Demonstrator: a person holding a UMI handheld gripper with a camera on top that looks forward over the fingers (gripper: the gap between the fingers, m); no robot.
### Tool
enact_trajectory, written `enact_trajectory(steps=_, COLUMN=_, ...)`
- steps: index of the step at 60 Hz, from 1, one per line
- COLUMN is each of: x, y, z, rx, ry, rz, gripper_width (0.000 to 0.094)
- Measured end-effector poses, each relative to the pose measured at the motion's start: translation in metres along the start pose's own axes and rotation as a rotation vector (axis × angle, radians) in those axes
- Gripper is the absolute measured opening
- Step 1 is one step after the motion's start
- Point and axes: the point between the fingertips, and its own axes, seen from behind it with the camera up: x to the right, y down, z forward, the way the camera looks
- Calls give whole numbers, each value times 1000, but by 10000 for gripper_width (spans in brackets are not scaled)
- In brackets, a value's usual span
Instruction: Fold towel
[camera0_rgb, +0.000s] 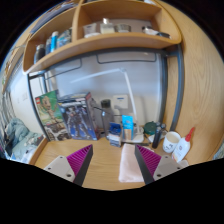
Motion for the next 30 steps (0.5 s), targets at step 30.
enact_trajectory(steps=30, x=-125, y=75, z=-142, rx=-28, ry=-18, rz=-66, gripper_width=854)
